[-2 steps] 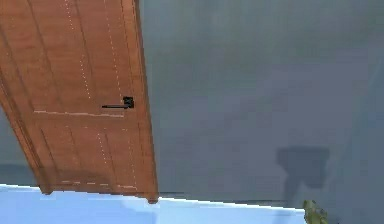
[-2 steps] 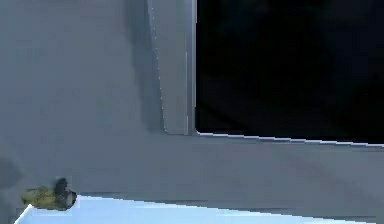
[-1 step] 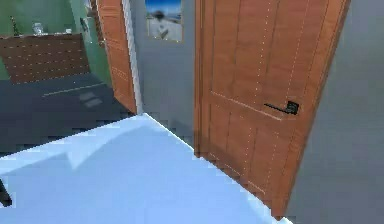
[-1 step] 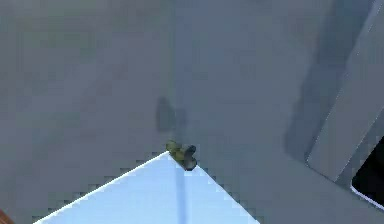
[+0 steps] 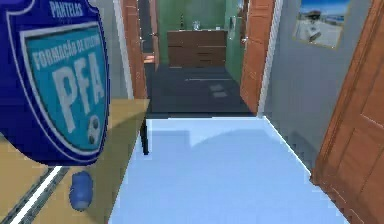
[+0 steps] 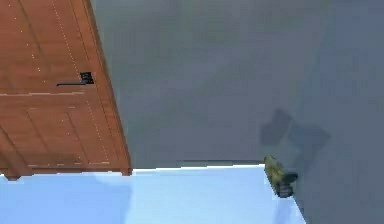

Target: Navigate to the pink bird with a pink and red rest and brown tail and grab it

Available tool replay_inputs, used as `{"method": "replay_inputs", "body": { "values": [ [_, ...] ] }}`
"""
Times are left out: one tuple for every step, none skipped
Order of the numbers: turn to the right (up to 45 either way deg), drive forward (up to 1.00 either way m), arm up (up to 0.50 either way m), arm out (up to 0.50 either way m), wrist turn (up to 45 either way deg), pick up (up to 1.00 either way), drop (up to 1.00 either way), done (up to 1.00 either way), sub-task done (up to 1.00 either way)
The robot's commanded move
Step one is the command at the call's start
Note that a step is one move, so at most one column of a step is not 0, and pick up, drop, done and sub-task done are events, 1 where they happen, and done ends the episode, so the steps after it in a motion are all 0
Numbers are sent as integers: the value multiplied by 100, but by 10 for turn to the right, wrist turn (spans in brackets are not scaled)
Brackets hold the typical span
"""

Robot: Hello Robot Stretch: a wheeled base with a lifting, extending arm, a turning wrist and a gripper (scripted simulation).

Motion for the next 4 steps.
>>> {"method": "replay_inputs", "body": {
  "values": [
    [0,100,0,0,0,0,0,0,0],
    [0,100,0,0,0,0,0,0,0],
    [-90,0,0,0,0,0,0,0,0],
    [0,25,0,0,0,0,0,0,0]
  ]
}}
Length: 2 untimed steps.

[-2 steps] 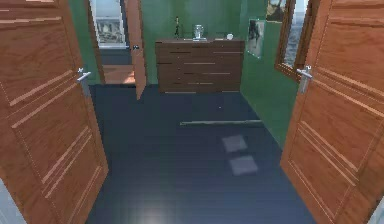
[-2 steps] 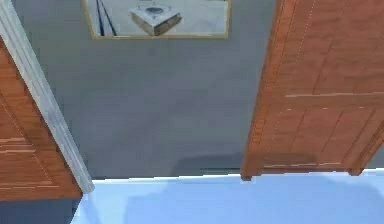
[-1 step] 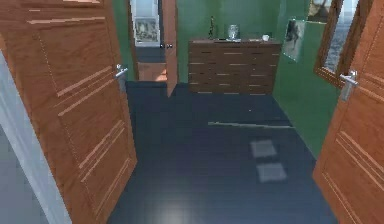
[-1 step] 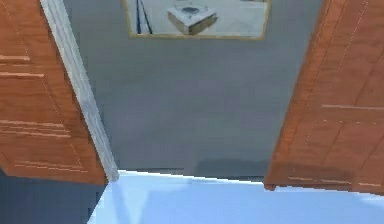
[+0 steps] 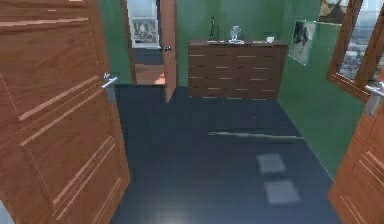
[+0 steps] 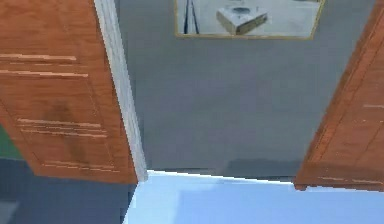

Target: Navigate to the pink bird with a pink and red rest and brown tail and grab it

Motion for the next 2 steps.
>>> {"method": "replay_inputs", "body": {
  "values": [
    [-30,0,0,0,0,0,0,0,0],
    [0,100,0,0,0,0,0,0,0]
  ]
}}
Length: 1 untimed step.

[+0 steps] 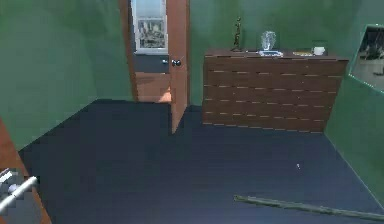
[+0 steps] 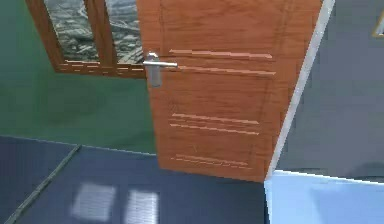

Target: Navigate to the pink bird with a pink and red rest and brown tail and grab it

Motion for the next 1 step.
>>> {"method": "replay_inputs", "body": {
  "values": [
    [0,60,0,0,0,0,0,0,0]
  ]
}}
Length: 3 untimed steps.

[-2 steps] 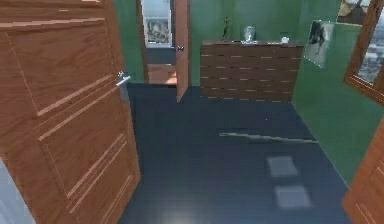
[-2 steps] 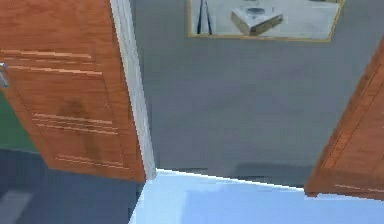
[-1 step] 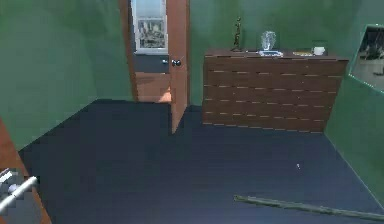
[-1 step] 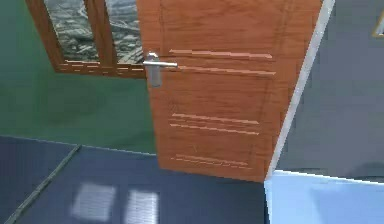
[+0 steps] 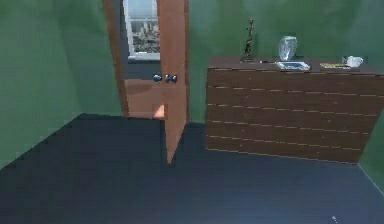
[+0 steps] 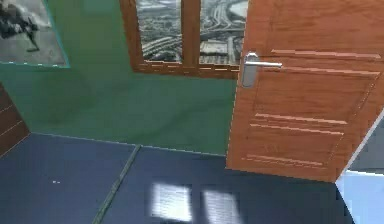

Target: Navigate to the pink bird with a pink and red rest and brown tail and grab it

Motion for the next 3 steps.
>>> {"method": "replay_inputs", "body": {
  "values": [
    [-210,0,0,0,0,0,0,0,0],
    [0,100,0,0,0,0,0,0,0],
    [-30,0,0,0,0,0,0,0,0]
  ]
}}
